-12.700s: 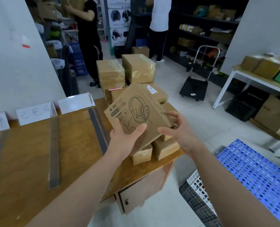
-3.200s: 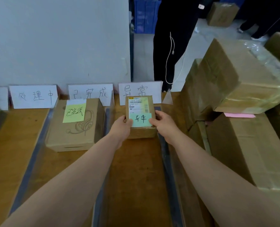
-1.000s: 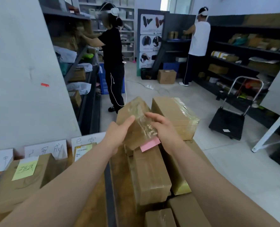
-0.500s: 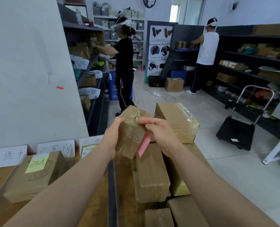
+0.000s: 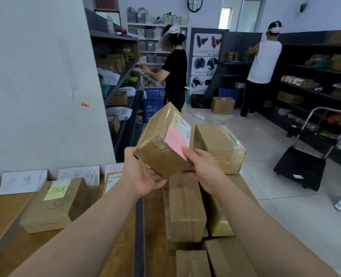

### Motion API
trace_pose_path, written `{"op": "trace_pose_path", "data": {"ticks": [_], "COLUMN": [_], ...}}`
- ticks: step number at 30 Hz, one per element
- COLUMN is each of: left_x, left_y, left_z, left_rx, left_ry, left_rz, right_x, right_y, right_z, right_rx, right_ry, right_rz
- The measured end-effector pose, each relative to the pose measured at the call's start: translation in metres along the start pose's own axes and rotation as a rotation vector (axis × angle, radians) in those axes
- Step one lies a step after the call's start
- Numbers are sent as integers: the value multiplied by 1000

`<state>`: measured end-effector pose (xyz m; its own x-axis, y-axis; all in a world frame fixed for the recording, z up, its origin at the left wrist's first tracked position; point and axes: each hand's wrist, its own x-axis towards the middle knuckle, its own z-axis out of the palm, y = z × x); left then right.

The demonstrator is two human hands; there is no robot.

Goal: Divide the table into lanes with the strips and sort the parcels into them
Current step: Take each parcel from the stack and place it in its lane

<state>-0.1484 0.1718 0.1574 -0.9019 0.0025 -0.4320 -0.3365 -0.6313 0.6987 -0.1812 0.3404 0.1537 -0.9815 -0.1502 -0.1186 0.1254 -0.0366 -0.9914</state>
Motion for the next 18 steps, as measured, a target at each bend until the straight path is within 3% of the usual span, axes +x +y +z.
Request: {"op": "trace_pose_path", "data": {"ticks": [5, 12, 18], "left_x": [-5, -12, -27], "left_y": [-2, -5, -1], "left_z": [-6, -18, -55], "left_rx": [101, 577, 881], "left_ry": [108, 259, 330], "left_rz": [196, 467, 502], "right_x": [-4, -8, -3], "right_y": [-2, 4, 17], "right_z": [-3, 10, 40], "right_rx": [-11, -89, -291], "right_ry": [-18, -1, -38], "right_rz": [-48, -26, -89]}}
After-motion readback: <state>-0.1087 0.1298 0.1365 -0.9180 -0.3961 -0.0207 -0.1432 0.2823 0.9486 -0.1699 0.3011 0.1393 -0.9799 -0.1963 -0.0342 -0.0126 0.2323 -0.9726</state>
